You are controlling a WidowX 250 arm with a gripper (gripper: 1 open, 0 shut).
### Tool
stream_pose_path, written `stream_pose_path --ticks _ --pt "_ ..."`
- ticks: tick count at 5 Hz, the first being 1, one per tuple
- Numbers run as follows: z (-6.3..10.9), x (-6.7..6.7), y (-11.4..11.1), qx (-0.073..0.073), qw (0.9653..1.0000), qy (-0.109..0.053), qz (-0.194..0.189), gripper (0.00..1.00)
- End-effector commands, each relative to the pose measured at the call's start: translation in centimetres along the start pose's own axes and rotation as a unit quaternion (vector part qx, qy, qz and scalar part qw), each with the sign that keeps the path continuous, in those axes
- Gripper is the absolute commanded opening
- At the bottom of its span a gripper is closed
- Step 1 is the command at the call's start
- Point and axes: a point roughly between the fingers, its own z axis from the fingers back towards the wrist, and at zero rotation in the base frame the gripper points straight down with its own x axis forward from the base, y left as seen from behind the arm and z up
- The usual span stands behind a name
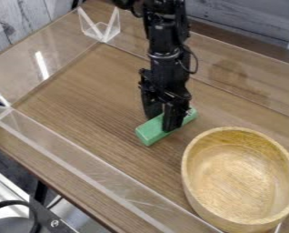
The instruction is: Put the green block in the brown bowl
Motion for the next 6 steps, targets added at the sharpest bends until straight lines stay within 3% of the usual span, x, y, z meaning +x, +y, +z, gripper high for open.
stream_pose_path --ticks 1,6 --pt "0.8 0.8 0.3 0.012 0.9998 -0.017 0.000 0.00" --pt "4.9 1.3 -0.4 0.033 0.9982 -0.049 0.005 0.00"
